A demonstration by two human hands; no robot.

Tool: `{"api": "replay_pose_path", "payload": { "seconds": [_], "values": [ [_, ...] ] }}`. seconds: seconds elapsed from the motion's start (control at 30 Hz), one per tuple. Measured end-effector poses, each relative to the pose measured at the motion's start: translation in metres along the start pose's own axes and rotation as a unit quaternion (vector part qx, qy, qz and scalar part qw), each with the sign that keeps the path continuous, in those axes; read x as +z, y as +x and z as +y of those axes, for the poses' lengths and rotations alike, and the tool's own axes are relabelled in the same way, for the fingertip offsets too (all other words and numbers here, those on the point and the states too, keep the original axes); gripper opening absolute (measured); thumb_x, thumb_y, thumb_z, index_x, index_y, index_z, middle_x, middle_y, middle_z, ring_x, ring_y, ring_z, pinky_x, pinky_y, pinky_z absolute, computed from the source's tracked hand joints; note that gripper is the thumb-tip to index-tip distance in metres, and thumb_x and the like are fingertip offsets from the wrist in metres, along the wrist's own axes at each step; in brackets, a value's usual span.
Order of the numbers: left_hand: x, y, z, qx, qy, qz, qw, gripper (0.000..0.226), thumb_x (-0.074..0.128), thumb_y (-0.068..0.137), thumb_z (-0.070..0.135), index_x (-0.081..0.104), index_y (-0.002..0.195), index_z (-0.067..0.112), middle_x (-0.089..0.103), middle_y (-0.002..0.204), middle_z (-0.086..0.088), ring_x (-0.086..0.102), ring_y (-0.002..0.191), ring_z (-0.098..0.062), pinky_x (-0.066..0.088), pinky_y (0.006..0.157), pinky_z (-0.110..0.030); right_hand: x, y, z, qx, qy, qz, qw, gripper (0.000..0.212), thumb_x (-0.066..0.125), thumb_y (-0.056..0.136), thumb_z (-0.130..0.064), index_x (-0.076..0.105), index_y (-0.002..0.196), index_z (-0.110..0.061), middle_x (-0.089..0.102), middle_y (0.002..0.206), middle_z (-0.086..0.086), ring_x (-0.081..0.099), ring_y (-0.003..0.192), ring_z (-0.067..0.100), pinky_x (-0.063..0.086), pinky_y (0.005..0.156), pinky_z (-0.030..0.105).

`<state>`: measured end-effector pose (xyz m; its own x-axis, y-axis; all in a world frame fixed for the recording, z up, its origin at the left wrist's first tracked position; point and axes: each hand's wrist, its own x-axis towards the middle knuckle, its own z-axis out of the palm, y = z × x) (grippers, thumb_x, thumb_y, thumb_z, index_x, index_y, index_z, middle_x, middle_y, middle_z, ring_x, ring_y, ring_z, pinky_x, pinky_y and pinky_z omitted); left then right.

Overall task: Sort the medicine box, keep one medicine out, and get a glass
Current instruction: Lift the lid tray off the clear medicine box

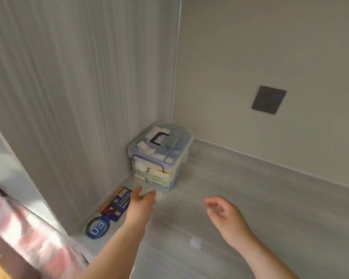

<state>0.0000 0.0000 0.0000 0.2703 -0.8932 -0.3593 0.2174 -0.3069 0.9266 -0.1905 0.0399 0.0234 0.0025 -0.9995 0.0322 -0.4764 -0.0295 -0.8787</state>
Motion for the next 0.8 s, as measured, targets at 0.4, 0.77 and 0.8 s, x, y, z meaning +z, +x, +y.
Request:
{"api": "replay_pose_path", "payload": {
  "seconds": [0.4, 0.77, 0.8],
  "values": [
    [0.021, 0.112, 0.041, 0.015, -0.020, -0.016, 1.000, 0.014, 0.060, 0.081, 0.031, 0.058, 0.085, 0.018, 0.060, 0.069, -0.001, 0.056, 0.061, -0.013, 0.043, 0.043, -0.020, 0.030, 0.132, -0.010, 0.006, -0.067, 0.039, 0.997, 0.029, 0.052, 0.083, -0.005, 0.057, 0.110, -0.015, 0.049, 0.107, -0.006, 0.045, 0.108, 0.011, 0.031, 0.095, 0.020],
    [-0.015, 0.120, 0.049, -0.032, 0.054, -0.198, 0.978, 0.009, 0.055, 0.084, 0.024, 0.060, 0.082, 0.017, 0.066, 0.047, 0.007, 0.058, 0.045, -0.004, 0.047, 0.040, -0.016, 0.008, 0.208, -0.029, -0.021, -0.097, 0.127, 0.987, 0.035, 0.055, 0.083, -0.009, 0.052, 0.118, -0.006, 0.050, 0.128, 0.016, 0.041, 0.122, 0.028, 0.027, 0.099, 0.023],
    [-0.016, 0.117, 0.048, -0.036, 0.058, -0.220, 0.973, 0.010, 0.055, 0.083, 0.025, 0.059, 0.083, 0.017, 0.065, 0.046, 0.006, 0.057, 0.043, -0.003, 0.046, 0.039, -0.016, 0.004, 0.211, -0.028, -0.005, -0.096, 0.127, 0.987, 0.036, 0.055, 0.084, -0.013, 0.050, 0.120, -0.007, 0.048, 0.131, 0.015, 0.039, 0.124, 0.027, 0.027, 0.103, 0.027]
  ]
}}
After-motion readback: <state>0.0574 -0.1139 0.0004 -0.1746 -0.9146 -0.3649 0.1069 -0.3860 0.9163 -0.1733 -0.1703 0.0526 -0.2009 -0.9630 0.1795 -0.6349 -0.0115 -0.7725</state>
